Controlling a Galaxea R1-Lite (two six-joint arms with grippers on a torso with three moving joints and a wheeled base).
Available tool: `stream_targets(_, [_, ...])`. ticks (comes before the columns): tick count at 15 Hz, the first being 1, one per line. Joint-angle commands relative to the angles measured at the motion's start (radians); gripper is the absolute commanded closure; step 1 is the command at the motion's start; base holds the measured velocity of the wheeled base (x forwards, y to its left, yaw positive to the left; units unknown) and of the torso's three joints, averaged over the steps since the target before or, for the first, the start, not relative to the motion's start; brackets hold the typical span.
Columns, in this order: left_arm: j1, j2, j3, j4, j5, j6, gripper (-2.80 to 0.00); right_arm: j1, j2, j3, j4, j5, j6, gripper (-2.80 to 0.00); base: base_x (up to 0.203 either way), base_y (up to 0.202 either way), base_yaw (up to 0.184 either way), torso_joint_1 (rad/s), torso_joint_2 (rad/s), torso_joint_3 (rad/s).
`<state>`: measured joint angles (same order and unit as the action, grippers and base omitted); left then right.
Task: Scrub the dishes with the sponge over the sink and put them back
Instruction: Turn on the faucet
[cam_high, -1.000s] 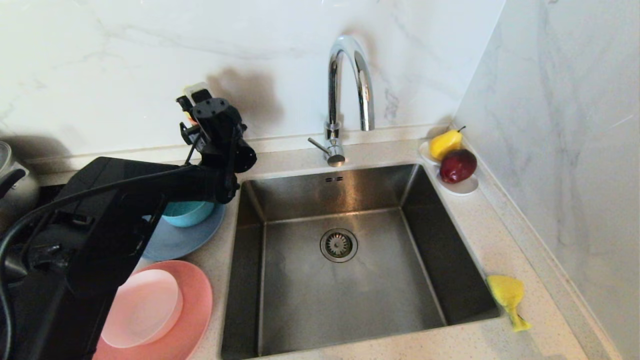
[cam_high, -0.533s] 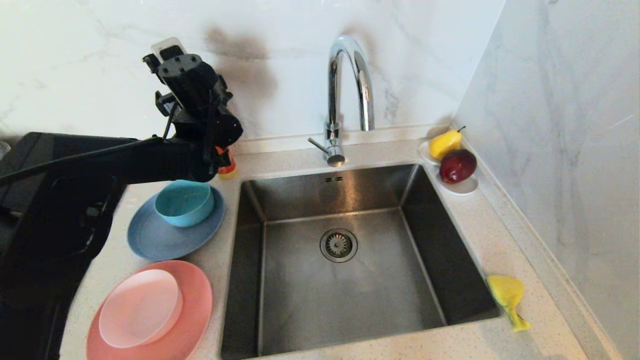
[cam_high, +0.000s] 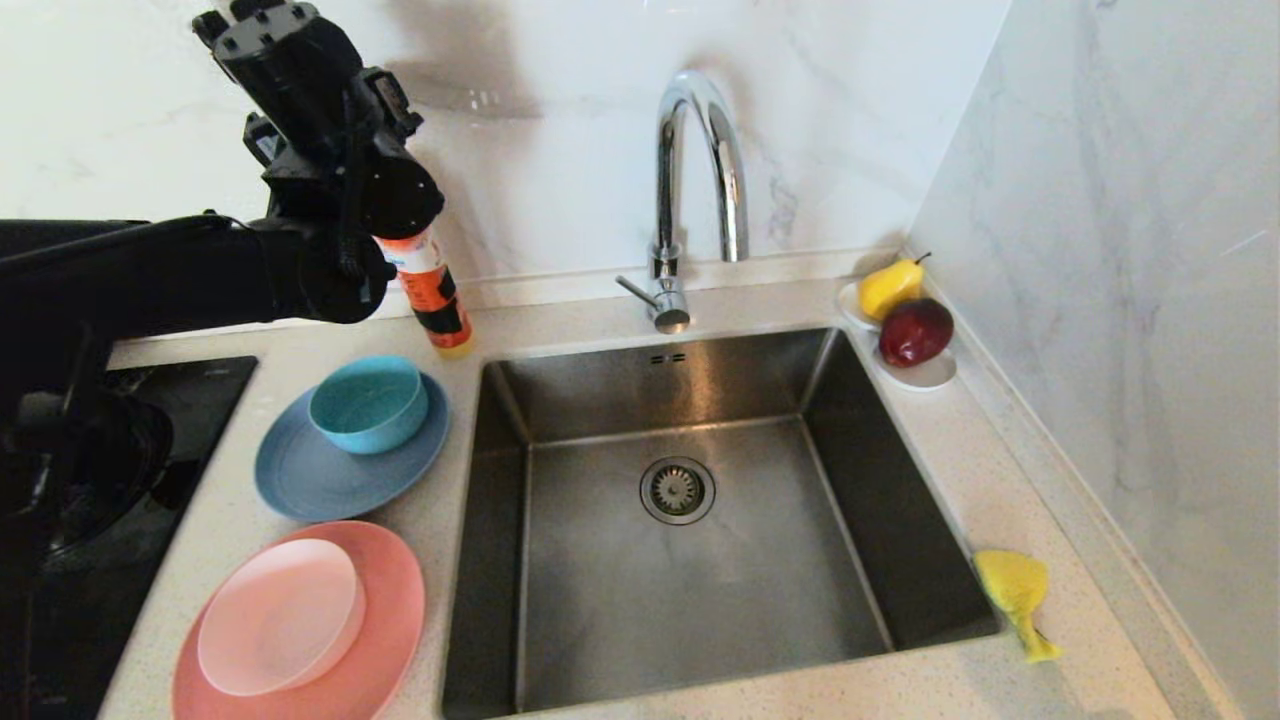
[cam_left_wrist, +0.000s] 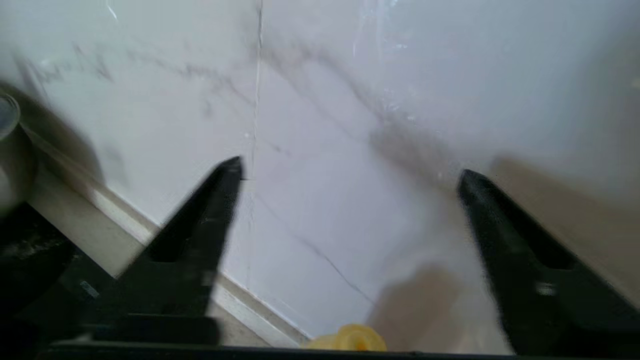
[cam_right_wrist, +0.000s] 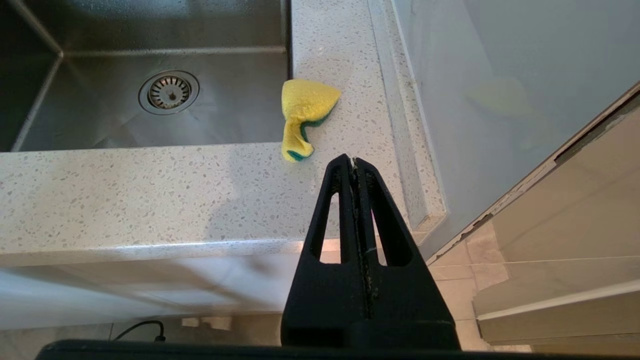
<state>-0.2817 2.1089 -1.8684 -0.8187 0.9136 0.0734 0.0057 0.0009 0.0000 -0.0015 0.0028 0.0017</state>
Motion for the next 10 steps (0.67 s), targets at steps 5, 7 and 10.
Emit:
stream_targets(5, [0.001,-0.289,0.05,0.246,-0.05,-0.034,0.0,0.0,0.001,0.0,0.0,0.0,0.0,0.0,0.0,0.0,0.0,0.0,0.0,0.0])
stream_targets(7, [0.001,-0.401,0.122,0.366,-0.165,-0.09,0.0,0.0,0.001,0.0,0.0,0.0,0.0,0.0,0.0,0.0,0.0,0.0,0.0,0.0])
stream_targets(10, [-0.014,-0.529,0.157,0.685,-0.318,-0.182,0.0,0.0,0.001,0.0,0.0,0.0,0.0,0.0,0.0,0.0,0.0,0.0,0.0,0.0])
